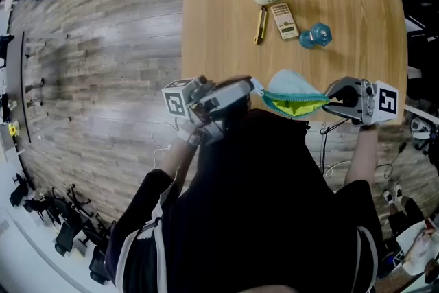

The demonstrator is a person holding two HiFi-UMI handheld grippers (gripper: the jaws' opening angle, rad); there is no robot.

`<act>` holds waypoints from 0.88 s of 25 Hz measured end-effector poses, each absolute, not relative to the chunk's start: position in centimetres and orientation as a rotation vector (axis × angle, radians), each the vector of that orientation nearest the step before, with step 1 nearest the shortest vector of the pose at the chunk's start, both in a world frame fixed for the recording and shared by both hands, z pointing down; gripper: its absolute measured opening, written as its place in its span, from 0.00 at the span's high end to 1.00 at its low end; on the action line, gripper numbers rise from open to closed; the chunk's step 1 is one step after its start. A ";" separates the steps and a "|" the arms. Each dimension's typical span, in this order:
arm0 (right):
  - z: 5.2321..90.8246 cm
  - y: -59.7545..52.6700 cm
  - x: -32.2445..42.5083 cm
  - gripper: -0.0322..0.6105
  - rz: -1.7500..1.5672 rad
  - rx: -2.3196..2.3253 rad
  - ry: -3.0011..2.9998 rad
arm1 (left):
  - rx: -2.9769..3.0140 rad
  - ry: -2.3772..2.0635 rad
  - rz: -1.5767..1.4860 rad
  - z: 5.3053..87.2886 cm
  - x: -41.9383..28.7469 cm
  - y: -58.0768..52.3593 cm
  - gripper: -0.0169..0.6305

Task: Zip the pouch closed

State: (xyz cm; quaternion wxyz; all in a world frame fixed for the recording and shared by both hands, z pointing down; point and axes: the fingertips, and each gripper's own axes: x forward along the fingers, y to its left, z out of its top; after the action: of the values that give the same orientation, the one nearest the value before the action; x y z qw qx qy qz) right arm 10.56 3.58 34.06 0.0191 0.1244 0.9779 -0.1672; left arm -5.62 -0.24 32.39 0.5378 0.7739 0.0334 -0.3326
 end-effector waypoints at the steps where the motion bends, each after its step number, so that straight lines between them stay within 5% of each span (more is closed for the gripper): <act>1: 34.8 3.4 10.6 0.89 -0.543 0.376 3.039 | 1.846 0.050 -0.774 32.8 -5.5 -0.4 0.93; 13: 41.1 1.0 10.4 0.89 -0.750 0.124 3.087 | 1.836 -0.193 -0.641 35.8 -5.3 -1.8 0.95; 16: 42.3 -2.1 11.6 0.70 -0.738 -0.243 3.129 | 1.853 -0.335 -0.613 36.9 -6.0 -2.7 0.95; 19: 41.9 -5.3 12.2 0.69 -0.384 -0.815 3.270 | 1.877 -0.472 -0.571 37.7 -6.7 -3.4 0.95; 22: 37.8 -3.7 6.3 0.81 0.075 -0.817 3.364 | 1.876 -0.545 -0.581 37.7 -7.0 -3.8 0.95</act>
State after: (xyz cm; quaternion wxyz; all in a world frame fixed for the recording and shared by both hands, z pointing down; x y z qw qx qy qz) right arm 6.27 -3.71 37.79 -0.1600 -0.2329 0.9590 0.0213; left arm -7.02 -3.84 37.75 0.5241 0.7840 -0.2276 -0.2427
